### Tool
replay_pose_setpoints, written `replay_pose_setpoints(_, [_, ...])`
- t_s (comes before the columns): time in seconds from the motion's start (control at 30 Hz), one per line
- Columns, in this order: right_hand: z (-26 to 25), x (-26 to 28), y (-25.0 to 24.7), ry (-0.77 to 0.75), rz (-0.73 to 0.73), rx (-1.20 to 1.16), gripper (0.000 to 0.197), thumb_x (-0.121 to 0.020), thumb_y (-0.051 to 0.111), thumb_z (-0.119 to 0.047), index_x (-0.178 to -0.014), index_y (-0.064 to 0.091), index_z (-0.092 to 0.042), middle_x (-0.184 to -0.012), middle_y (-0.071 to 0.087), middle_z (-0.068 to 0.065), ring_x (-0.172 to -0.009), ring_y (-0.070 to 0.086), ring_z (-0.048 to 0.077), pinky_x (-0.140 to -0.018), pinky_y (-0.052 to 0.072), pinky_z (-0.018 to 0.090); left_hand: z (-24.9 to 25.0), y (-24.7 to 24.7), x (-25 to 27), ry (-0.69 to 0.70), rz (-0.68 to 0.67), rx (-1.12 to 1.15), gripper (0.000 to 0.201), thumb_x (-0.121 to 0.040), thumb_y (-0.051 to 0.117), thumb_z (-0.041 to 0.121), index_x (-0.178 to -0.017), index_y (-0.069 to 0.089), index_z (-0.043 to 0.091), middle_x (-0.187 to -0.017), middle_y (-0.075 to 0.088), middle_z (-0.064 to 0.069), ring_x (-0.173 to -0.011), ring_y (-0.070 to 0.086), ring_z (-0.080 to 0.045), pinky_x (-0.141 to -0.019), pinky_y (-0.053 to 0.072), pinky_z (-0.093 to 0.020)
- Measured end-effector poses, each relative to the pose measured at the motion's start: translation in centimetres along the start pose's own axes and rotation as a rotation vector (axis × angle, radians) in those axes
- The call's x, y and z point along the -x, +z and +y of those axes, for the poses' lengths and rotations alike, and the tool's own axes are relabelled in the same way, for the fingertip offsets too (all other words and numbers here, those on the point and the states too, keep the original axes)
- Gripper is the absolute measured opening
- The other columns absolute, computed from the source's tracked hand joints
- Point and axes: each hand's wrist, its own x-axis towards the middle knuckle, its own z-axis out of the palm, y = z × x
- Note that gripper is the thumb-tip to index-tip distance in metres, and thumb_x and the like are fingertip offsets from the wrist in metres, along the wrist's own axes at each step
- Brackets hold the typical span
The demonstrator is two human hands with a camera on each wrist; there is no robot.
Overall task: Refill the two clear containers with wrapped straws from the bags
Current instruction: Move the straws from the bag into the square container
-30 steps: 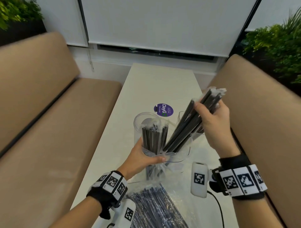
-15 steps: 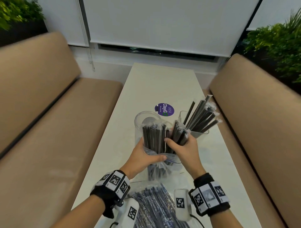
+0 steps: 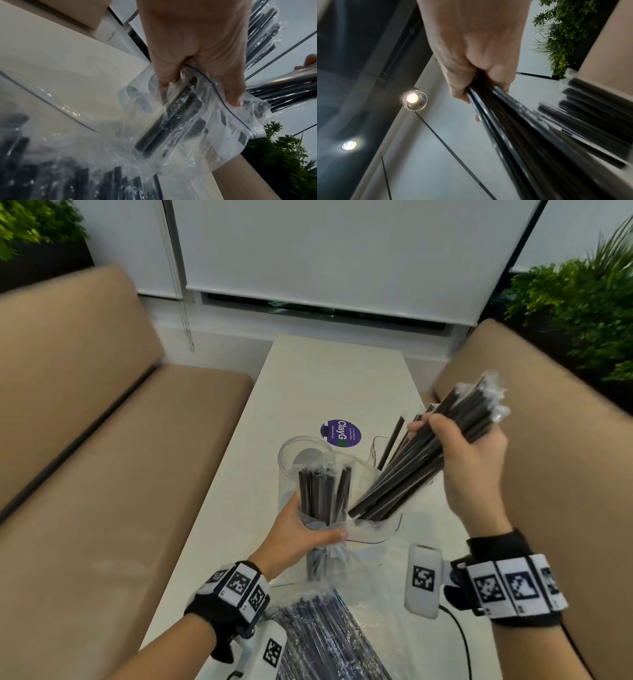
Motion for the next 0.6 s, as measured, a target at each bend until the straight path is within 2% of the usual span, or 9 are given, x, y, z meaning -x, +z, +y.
replay_pose_setpoints(0.1, [-2.0,-1.8,-1.3,-0.016,0.037,-0.137,0.003,-0.09,0.061,-0.001,-0.089,0.06,-0.004,-0.071,0.075,0.005,-0.08,0.073,0.028,-0.082,0.06,0.047,-0.3,-0.1,-0.1,0.005,0.0,0.013,0.071,-0.064,0.092,0.021,-0.123,0.053,0.03,-0.118,0.069,0.01,-0.111,0.064,-0.003,-0.091,0.051,-0.02])
replay_pose_setpoints(0.17, [-3.4,-3.5,-2.5,-0.06,0.093,-0.248,0.012,-0.088,0.062,-0.004,-0.097,0.056,0.0,-0.077,0.073,0.004,-0.082,0.074,0.025,-0.082,0.059,0.042,-0.4,-0.2,-0.1,-0.004,0.006,0.021,0.074,-0.064,0.093,0.02,-0.125,0.053,0.029,-0.119,0.069,0.01,-0.112,0.064,-0.004,-0.09,0.051,-0.019])
replay_pose_setpoints(0.27, [-5.1,-5.8,-3.3,-0.144,0.138,-0.339,0.033,-0.085,0.066,-0.009,-0.109,0.047,0.004,-0.093,0.065,0.011,-0.084,0.072,0.024,-0.079,0.059,0.036,-0.6,-0.4,-0.2,-0.018,0.014,0.019,0.08,-0.062,0.094,0.023,-0.13,0.052,0.025,-0.121,0.068,0.008,-0.113,0.064,-0.006,-0.094,0.052,-0.024])
replay_pose_setpoints(0.33, [-4.6,-6.2,-2.5,-0.167,0.165,-0.215,0.023,-0.087,0.065,-0.007,-0.102,0.048,-0.004,-0.098,0.065,0.007,-0.083,0.072,0.022,-0.08,0.06,0.034,-0.5,-0.2,-0.1,-0.021,0.012,0.016,0.079,-0.063,0.093,0.023,-0.129,0.051,0.025,-0.12,0.068,0.009,-0.112,0.064,-0.005,-0.091,0.052,-0.02])
replay_pose_setpoints(0.43, [-1.8,-6.0,-0.9,-0.131,0.125,0.016,0.029,-0.075,0.071,-0.026,-0.099,0.058,-0.019,-0.098,0.072,0.008,-0.093,0.072,0.029,-0.085,0.06,0.045,-0.5,-0.1,0.0,-0.023,0.011,0.021,0.076,-0.063,0.092,0.019,-0.127,0.052,0.026,-0.118,0.068,0.01,-0.107,0.064,0.003,-0.079,0.053,-0.01])
replay_pose_setpoints(0.47, [-0.5,-5.9,-0.6,-0.117,0.117,0.061,0.028,-0.072,0.072,-0.028,-0.096,0.059,-0.022,-0.098,0.073,0.009,-0.095,0.072,0.032,-0.085,0.06,0.047,-0.5,0.0,0.1,-0.024,0.011,0.021,0.076,-0.063,0.092,0.019,-0.127,0.051,0.027,-0.118,0.068,0.01,-0.106,0.063,0.004,-0.077,0.052,-0.008])
replay_pose_setpoints(0.5, [0.8,-5.7,-0.2,-0.097,0.118,0.098,0.026,-0.073,0.072,-0.025,-0.096,0.059,-0.022,-0.097,0.073,0.008,-0.094,0.072,0.032,-0.084,0.059,0.048,-0.6,0.0,0.1,-0.025,0.014,0.016,0.077,-0.062,0.093,0.02,-0.128,0.052,0.026,-0.118,0.068,0.01,-0.107,0.063,0.004,-0.077,0.052,-0.008])
replay_pose_setpoints(0.6, [4.4,-5.1,0.7,-0.041,0.167,0.209,0.029,-0.078,0.074,-0.015,-0.104,0.062,-0.01,-0.092,0.073,0.0,-0.086,0.071,0.023,-0.083,0.058,0.047,-0.6,-0.1,0.1,-0.029,0.026,0.0,0.08,-0.061,0.093,0.023,-0.13,0.053,0.023,-0.118,0.069,0.009,-0.108,0.064,0.002,-0.078,0.051,-0.008])
